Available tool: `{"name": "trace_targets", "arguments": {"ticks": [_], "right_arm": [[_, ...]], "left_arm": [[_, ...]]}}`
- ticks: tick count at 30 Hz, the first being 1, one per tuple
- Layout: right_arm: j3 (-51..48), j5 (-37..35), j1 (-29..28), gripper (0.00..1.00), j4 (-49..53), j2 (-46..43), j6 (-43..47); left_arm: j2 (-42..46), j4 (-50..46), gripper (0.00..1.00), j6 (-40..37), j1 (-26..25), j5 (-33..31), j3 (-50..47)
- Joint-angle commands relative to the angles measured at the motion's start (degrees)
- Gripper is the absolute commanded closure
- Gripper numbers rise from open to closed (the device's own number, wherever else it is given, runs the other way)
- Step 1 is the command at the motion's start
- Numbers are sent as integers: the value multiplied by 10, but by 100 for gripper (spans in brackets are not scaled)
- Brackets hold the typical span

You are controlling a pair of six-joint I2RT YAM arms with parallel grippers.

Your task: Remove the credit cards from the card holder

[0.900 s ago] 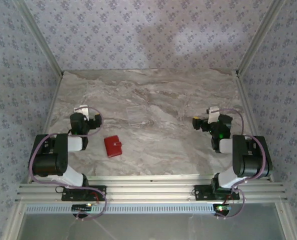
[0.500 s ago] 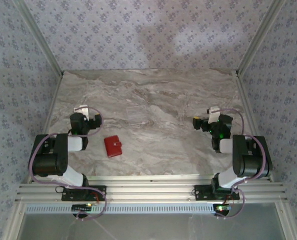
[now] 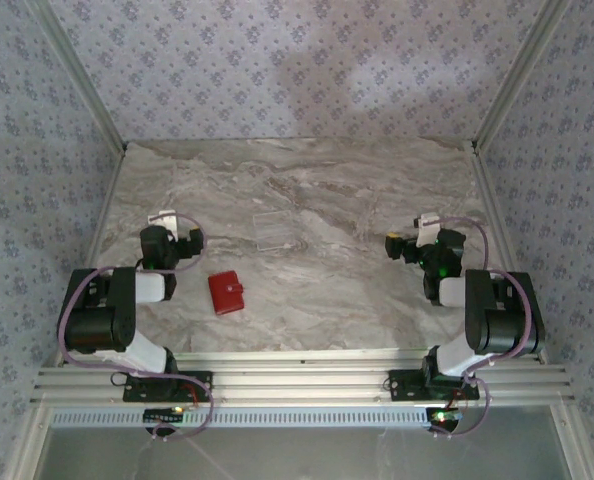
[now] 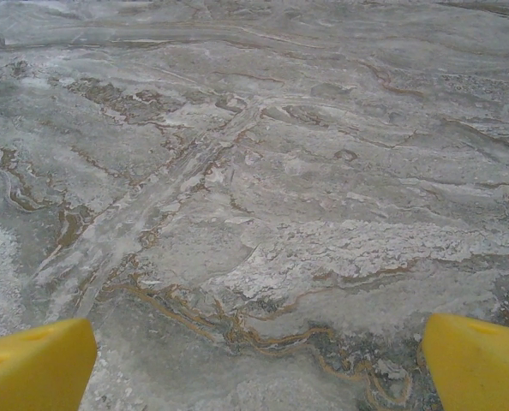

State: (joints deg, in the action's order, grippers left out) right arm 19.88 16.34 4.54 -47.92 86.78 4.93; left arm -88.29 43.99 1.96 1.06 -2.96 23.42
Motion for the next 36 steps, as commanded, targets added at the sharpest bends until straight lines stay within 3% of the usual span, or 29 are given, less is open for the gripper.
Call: {"name": "trace_targets", "arguments": {"ticks": [1,4,7,13,16,24,30,36], "right_arm": [[9,8,4,0,-9,1,1],[7,-7,1,0,-13,-3,-1],[24,-55,-13,0,33,-21,-3],[89,-93,-29,0,194,-78,1],[140,-119,-45,1,310,-107,-3],[276,-132,-111,12,569,-126,-118],[336,-115,-186,27,638,-88,-217],[409,-94,-267,35,670,-7,-249]], "left_arm": [[3,23,0,-6,0,8,4],[5,19,1,-6,-2,2,6],[39,-50,1,-4,-9,-23,30],[120,-197,0,16,-34,-108,80],[155,-274,0,58,-48,-121,106],[199,-546,1,227,-68,-44,193],[193,-660,2,304,-94,17,211],[179,-719,5,345,-122,63,208]]}}
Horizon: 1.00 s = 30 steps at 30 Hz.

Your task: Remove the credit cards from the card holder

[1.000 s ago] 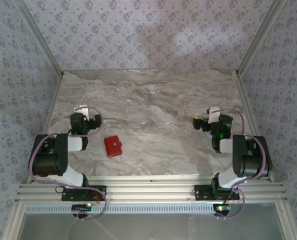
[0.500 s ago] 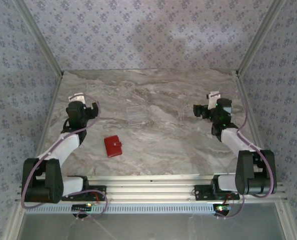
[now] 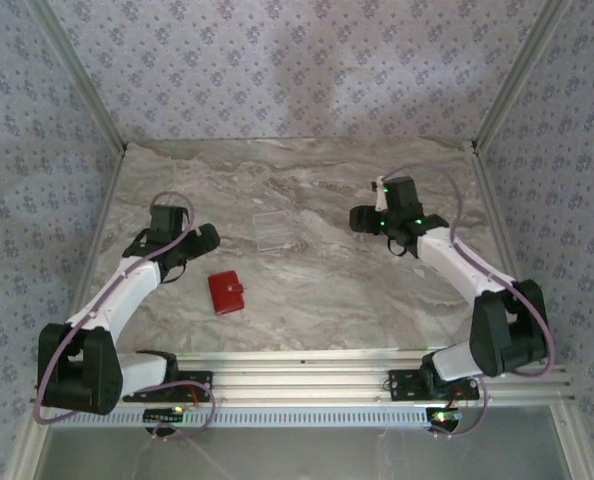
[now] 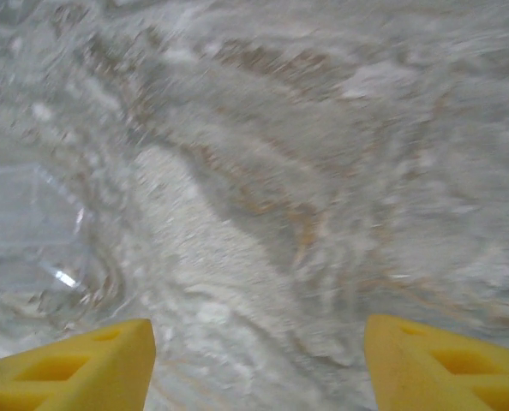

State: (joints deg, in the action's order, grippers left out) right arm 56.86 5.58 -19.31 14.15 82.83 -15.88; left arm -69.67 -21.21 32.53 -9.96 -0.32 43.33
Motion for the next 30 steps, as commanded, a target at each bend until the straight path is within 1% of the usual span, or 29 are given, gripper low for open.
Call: {"name": "trace_targets", "arguments": {"ticks": [1,2,4,7,14,20,30], "right_arm": [[52,18,-39,36,52,48,-45],[70,21,-50,37,55,67,-48],[118,10,-74,44,77,111,-62],[183,8,-104,51,87,167,-70],[332,7,-144,62,130,300,-73],[422,4,-160,66,158,378,-75],[471,1,-162,71,175,434,-80]], "left_arm": [[-10,-78,5,42,-19,34,12],[-12,-91,5,44,-28,30,13],[-11,-110,5,48,-46,22,12],[-3,-123,5,55,-66,7,2],[19,-117,3,69,-80,5,-32],[23,-122,3,66,-85,8,-45],[27,-121,2,62,-85,13,-58]]}}
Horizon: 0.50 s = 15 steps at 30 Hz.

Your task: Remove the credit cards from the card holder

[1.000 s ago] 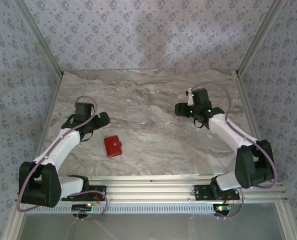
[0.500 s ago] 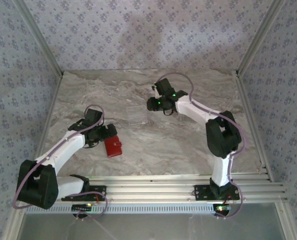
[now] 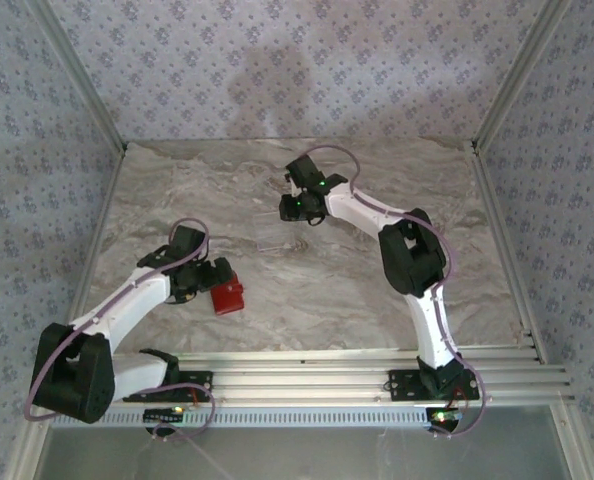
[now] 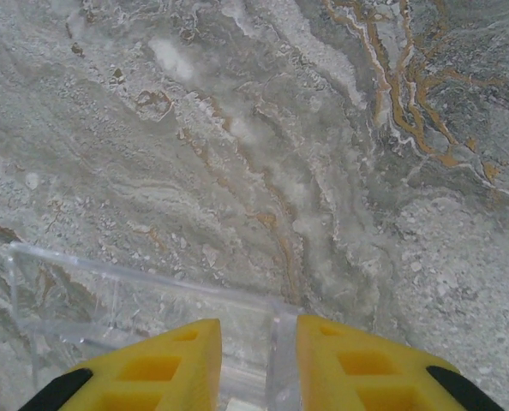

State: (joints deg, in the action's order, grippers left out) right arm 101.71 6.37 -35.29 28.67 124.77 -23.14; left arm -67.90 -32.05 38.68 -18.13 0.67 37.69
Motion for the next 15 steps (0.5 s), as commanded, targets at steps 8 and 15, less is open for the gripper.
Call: {"name": "trace_targets", "arguments": {"ticks": [8,15], "right_arm": [[7,-25,-3,81,28,7,-7],[-40,-78,5,87,32,-43,-8]], "left_arm": [[8,-25,2,-1,-5,-2,6],[-24,-50,2,-5,-29,-11,37]]}}
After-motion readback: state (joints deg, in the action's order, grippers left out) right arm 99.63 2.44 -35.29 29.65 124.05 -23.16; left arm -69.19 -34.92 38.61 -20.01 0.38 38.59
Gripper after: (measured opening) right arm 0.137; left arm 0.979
